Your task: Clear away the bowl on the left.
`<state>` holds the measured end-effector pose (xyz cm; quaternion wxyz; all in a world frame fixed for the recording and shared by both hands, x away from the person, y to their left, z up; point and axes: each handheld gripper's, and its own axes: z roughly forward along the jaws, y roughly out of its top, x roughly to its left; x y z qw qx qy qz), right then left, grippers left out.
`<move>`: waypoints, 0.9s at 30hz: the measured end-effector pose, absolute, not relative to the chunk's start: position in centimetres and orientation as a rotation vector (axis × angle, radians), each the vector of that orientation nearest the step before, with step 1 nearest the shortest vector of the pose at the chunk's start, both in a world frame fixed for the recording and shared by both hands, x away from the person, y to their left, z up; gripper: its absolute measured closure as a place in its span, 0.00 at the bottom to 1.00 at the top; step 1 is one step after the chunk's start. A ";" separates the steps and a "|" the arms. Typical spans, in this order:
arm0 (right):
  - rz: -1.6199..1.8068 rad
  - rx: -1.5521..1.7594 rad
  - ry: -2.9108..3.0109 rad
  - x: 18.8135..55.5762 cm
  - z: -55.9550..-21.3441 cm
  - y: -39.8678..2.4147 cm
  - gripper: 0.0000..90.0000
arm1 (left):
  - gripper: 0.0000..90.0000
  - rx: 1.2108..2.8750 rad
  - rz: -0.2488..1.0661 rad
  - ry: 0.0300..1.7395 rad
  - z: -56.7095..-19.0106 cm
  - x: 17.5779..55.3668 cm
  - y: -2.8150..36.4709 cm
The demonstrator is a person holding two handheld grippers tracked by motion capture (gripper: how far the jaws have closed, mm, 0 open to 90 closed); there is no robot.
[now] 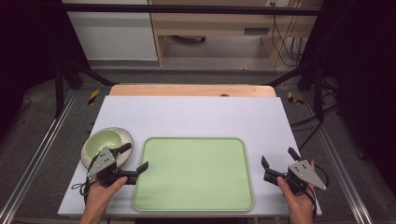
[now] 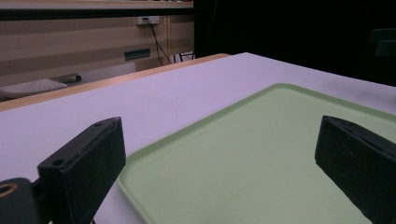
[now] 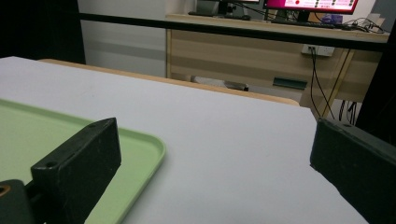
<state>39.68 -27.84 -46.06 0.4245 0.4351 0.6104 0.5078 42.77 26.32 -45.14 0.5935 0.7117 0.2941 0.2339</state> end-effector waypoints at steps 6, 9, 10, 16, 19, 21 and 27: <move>1.275 1.088 1.537 39.6 -46.0 -27.6 0.02 | 0.02 1.661 0.544 0.685 -45.1 42.7 26.2; 1.276 1.091 1.538 39.6 -46.0 -27.5 0.02 | 0.02 1.670 0.548 0.681 -45.1 42.7 26.2; 1.280 1.093 1.537 39.6 -46.0 -27.5 0.02 | 0.02 1.671 0.548 0.682 -45.0 42.7 26.2; 1.277 1.101 1.533 39.6 -46.0 -27.5 0.02 | 0.03 1.660 0.556 0.693 -44.5 42.7 26.3; 1.270 1.100 1.534 39.6 -46.0 -27.4 0.03 | 0.03 1.661 0.562 0.696 -44.4 42.7 26.3; 1.266 1.101 1.534 39.6 -46.0 -27.4 0.03 | 0.03 1.654 0.566 0.696 -44.2 42.6 26.4; 1.258 1.116 1.532 39.6 -46.0 -27.3 0.04 | 0.03 1.657 0.594 0.695 -43.3 42.4 26.6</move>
